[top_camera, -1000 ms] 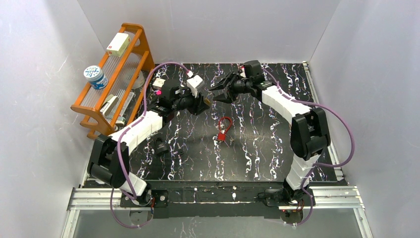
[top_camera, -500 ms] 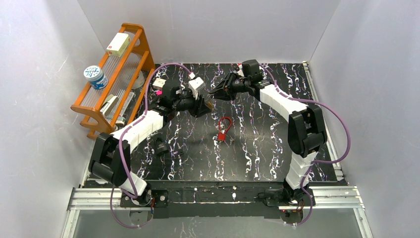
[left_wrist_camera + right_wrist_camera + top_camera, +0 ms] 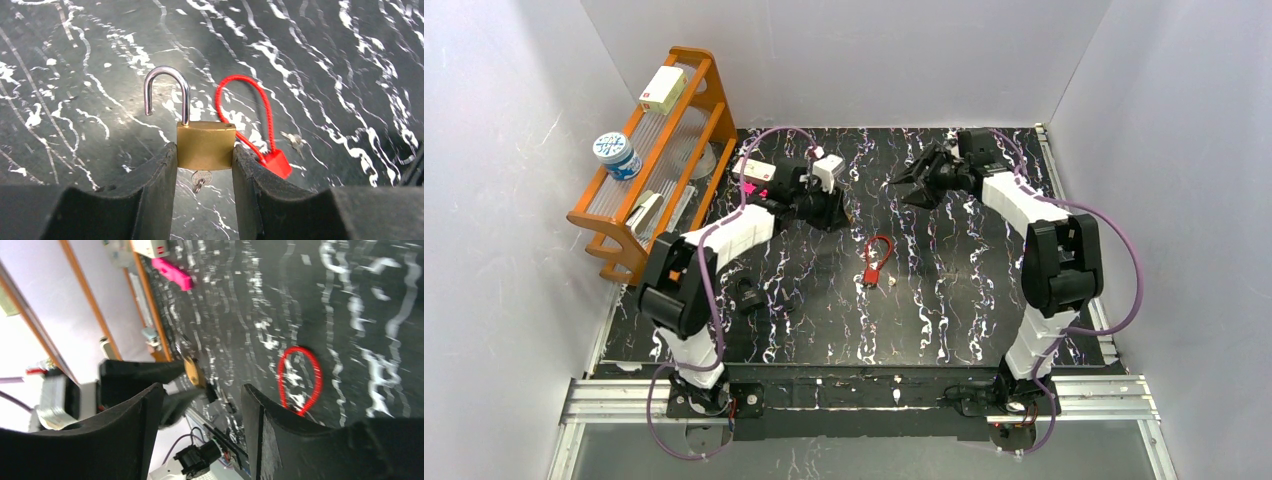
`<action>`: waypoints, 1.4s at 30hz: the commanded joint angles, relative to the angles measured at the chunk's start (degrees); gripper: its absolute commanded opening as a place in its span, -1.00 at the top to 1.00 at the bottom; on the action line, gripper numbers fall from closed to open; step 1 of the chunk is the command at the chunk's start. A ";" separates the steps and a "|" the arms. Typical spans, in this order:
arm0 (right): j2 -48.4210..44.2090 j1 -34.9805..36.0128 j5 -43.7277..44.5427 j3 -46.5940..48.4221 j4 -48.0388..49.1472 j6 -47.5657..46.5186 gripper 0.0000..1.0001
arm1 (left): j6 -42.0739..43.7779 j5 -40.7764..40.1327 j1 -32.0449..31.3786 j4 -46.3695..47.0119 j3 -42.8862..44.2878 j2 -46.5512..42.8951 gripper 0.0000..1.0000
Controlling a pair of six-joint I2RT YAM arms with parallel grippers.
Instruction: Unlock with the key
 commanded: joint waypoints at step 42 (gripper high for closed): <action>-12.45 2.08 16.24 -8.50 -19.14 -27.19 -0.28 | -15.61 -35.84 0.05 -26.25 29.86 11.85 -0.55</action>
